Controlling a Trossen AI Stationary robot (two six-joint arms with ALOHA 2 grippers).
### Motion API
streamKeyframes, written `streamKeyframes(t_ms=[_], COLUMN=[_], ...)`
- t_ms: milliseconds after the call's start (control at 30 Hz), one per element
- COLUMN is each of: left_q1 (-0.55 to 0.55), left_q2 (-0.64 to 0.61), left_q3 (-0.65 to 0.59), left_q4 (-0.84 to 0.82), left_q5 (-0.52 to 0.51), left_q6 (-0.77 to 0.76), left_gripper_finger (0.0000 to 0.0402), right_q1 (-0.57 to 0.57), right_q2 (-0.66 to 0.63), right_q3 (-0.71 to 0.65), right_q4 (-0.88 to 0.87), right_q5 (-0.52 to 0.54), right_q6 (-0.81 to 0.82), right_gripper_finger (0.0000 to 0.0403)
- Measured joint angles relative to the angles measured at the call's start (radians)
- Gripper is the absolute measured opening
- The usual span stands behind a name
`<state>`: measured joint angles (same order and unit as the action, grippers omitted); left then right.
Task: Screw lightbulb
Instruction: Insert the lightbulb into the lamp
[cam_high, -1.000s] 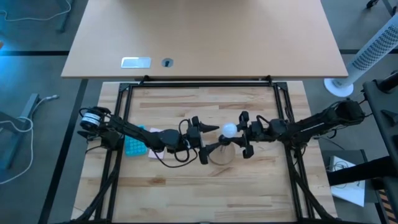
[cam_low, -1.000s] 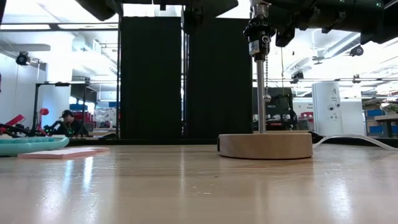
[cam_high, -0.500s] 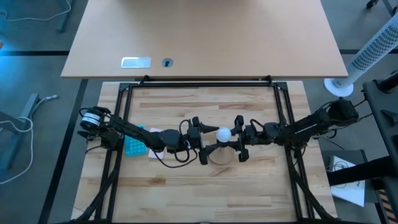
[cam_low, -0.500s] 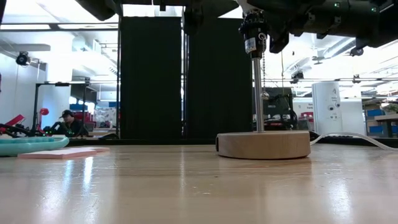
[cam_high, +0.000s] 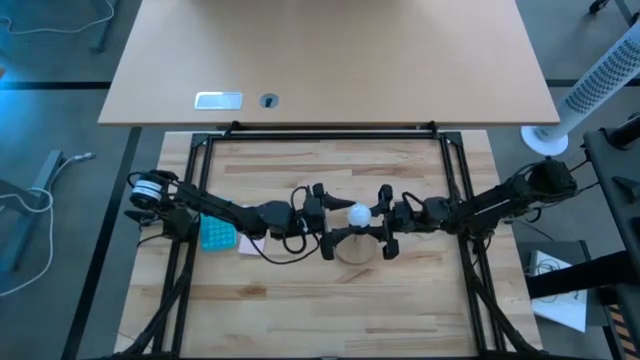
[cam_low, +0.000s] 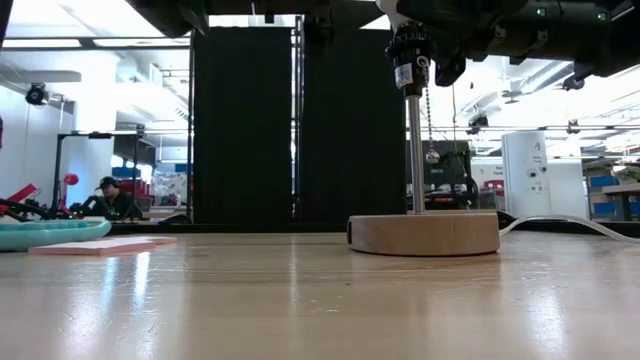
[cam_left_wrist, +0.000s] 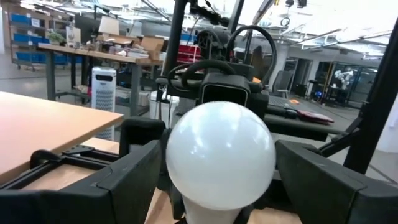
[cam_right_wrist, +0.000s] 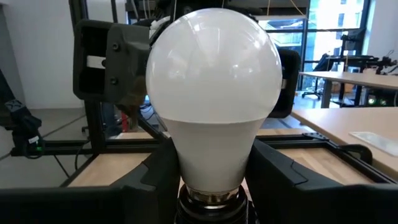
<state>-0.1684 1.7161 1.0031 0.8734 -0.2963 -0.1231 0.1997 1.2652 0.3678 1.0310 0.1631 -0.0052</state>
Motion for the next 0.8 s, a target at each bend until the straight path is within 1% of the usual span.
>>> streamKeyframes(t_ms=[200,333,433,500,633,800], left_q1=[0.005,0.005,0.005,0.005,0.005,0.015], left_q2=[0.021,0.074,0.102,0.108,0.111,0.113], left_q3=[0.001,0.001,0.001,0.001,0.001,0.001], left_q4=[0.021,0.115,0.184,0.201,0.204,0.180], left_q5=[0.023,0.027,0.025,0.020,0.019,0.020], left_q6=[0.005,0.008,0.047,0.058,0.061,0.062], left_gripper_finger=[0.0304,0.0304,0.0304,0.0304,0.0304,0.0304], right_q1=[0.000,0.000,0.000,0.000,0.000,0.000], right_q2=[0.000,0.000,0.000,0.000,0.000,0.000], right_q3=[0.000,0.000,-0.003,-0.008,-0.014,-0.014], right_q4=[-0.001,-0.001,-0.002,0.000,0.001,0.002], right_q5=[-0.001,-0.002,-0.002,-0.002,-0.001,0.008], right_q6=[-0.001,-0.003,-0.004,-0.006,-0.016,-0.020], right_gripper_finger=[0.0142,0.0144,0.0147,0.0146,0.0141,0.0149])
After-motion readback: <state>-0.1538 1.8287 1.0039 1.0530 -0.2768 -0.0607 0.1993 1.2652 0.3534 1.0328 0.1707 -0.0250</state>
